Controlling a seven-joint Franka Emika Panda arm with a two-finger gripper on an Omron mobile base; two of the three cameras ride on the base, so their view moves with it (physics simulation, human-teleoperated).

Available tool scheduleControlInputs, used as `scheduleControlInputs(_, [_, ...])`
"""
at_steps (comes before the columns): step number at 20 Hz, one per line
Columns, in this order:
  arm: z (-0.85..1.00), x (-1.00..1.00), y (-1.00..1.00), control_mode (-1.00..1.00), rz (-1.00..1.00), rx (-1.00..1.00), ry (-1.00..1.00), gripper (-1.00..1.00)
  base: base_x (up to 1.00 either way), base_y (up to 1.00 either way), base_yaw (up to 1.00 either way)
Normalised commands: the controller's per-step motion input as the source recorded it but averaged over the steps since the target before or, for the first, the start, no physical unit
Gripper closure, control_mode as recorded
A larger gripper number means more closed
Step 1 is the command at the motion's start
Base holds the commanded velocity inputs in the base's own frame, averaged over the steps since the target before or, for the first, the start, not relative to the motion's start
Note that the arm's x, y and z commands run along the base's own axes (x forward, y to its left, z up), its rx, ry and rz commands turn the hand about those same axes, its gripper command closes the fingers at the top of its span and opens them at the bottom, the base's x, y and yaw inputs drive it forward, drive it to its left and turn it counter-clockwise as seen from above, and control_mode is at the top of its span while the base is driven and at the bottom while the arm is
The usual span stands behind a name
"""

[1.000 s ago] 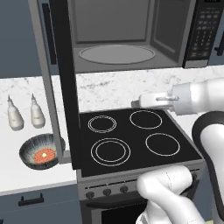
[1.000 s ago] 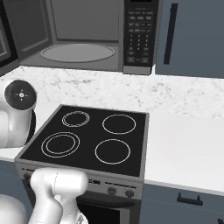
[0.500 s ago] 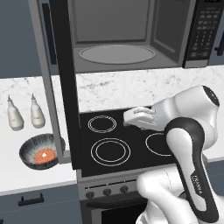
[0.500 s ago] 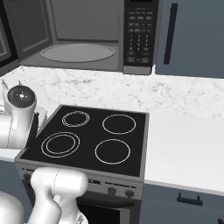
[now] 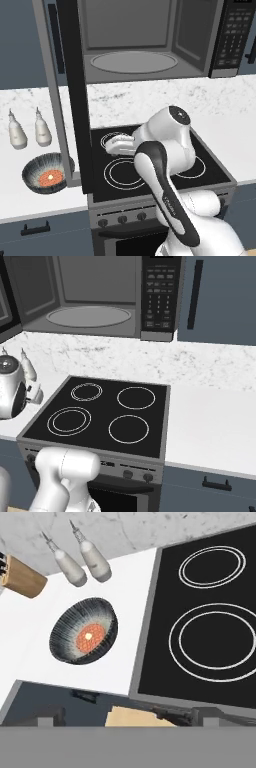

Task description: Open the microwave, place the bowl with waffle inside the microwave, then close the microwave door and turn it on.

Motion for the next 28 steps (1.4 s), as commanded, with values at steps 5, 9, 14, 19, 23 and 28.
scheduleControlInputs(5, [-0.48,0.56,0.54,-1.0,0.03,0.0,0.26,-1.0,0.0,0.0,0.0])
scheduleControlInputs(9, [-0.5,0.4,0.73,-1.0,0.0,-0.08,0.11,-1.0,0.0,0.0,0.0])
scheduleControlInputs(14, [-0.52,0.63,0.61,-1.0,-0.01,-0.05,0.08,-1.0,0.0,0.0,0.0])
scheduleControlInputs(19, [-0.63,0.75,0.42,-1.0,-0.02,0.0,0.11,-1.0,0.0,0.0,0.0])
scheduleControlInputs(23, [-0.45,0.35,0.41,-1.0,-0.03,-0.01,0.14,-1.0,0.0,0.0,0.0])
scheduleControlInputs(28, [-0.34,0.33,0.41,-1.0,-0.03,-0.02,0.12,-1.0,0.0,0.0,0.0])
